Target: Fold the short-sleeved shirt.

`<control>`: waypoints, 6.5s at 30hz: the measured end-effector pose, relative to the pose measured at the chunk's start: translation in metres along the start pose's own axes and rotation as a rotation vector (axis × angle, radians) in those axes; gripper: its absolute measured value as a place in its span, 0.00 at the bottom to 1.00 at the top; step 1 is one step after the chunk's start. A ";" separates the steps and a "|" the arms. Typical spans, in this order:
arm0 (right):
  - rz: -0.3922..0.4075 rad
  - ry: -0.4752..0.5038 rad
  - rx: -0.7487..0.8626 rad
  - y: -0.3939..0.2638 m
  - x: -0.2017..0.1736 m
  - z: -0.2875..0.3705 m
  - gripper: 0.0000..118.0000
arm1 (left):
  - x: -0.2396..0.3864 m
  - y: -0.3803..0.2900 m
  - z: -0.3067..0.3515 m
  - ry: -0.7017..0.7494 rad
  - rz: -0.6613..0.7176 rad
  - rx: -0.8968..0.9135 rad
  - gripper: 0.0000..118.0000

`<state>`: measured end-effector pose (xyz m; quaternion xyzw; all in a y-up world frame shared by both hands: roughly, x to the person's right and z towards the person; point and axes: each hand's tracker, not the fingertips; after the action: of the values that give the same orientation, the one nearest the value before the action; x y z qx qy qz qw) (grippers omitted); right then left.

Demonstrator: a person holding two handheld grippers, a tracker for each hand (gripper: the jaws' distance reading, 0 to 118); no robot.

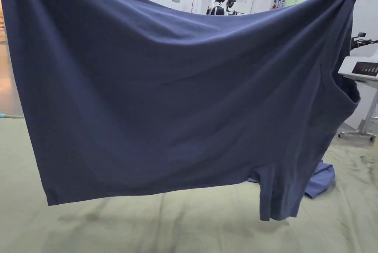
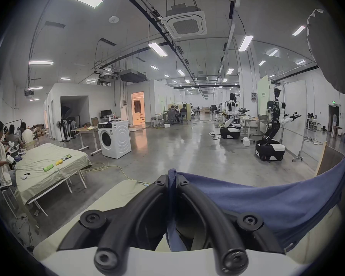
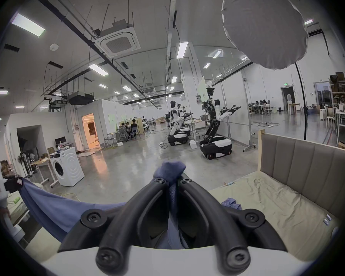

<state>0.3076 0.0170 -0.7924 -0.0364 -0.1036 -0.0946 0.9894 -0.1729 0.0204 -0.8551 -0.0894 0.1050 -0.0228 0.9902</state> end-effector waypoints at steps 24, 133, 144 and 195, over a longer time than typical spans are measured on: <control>-0.129 0.150 -0.457 -0.233 0.115 0.122 0.06 | -0.038 -0.262 0.064 -0.243 -0.126 -0.427 0.05; 0.160 -0.164 -0.743 -0.419 0.155 0.475 0.06 | -0.181 -0.469 0.413 -0.260 0.137 -0.801 0.02; 0.094 -0.149 -0.686 -0.370 0.158 0.482 0.06 | -0.181 -0.418 0.398 -0.273 0.148 -0.724 0.02; -0.119 0.023 -0.674 -0.386 0.111 0.457 0.02 | -0.156 -0.437 0.267 -0.391 0.119 -0.629 0.67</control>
<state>0.2485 -0.3395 -0.3023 -0.3542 -0.0570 -0.1816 0.9156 -0.2800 -0.3533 -0.4873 -0.3855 -0.0790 0.0857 0.9153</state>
